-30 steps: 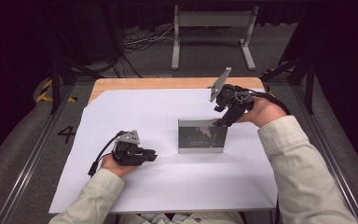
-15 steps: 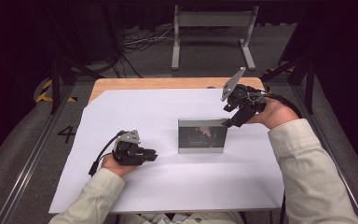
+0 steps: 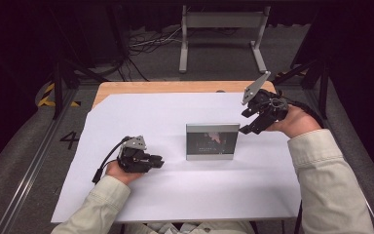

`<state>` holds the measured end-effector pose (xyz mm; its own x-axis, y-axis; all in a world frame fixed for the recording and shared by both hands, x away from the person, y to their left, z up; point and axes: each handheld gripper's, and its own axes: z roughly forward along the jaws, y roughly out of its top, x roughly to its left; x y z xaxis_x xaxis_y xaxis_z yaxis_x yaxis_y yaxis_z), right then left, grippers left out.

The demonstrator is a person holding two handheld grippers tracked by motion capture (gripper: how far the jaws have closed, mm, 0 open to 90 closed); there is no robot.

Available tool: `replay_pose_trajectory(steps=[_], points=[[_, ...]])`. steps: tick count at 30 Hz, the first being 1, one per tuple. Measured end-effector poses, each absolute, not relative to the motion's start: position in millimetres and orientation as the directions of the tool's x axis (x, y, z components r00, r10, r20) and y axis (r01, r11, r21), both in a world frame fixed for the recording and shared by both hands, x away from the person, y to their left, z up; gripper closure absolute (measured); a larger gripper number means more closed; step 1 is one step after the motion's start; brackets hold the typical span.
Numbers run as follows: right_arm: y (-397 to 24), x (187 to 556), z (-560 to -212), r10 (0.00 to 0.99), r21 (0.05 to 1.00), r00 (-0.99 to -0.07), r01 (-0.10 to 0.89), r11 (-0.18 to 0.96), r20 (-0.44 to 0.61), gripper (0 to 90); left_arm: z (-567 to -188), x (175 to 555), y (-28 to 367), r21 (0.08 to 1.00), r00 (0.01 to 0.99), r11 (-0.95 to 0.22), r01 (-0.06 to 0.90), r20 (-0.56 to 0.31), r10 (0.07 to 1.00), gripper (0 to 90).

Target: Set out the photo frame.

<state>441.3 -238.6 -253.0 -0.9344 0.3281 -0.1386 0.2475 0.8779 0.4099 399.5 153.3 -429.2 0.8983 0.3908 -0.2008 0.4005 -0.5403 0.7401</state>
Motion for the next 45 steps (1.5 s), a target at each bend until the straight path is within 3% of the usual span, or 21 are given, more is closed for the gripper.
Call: replay_pose_trajectory(steps=[20, 45], points=[[-274, 432, -281, 0.445, 0.508, -0.889, 0.335, 0.794, -0.110, 33.0, -429, 399, 154, 0.742, 0.894, -0.534, 0.404, -0.196, 0.404, 72.1], [-310, 424, -324, 0.525, 0.549, -0.850, 0.424, 0.720, -0.032, 30.0, -427, 401, 162, 0.753, 0.883, -0.514, 0.411, -0.188, 0.431, 71.1]])
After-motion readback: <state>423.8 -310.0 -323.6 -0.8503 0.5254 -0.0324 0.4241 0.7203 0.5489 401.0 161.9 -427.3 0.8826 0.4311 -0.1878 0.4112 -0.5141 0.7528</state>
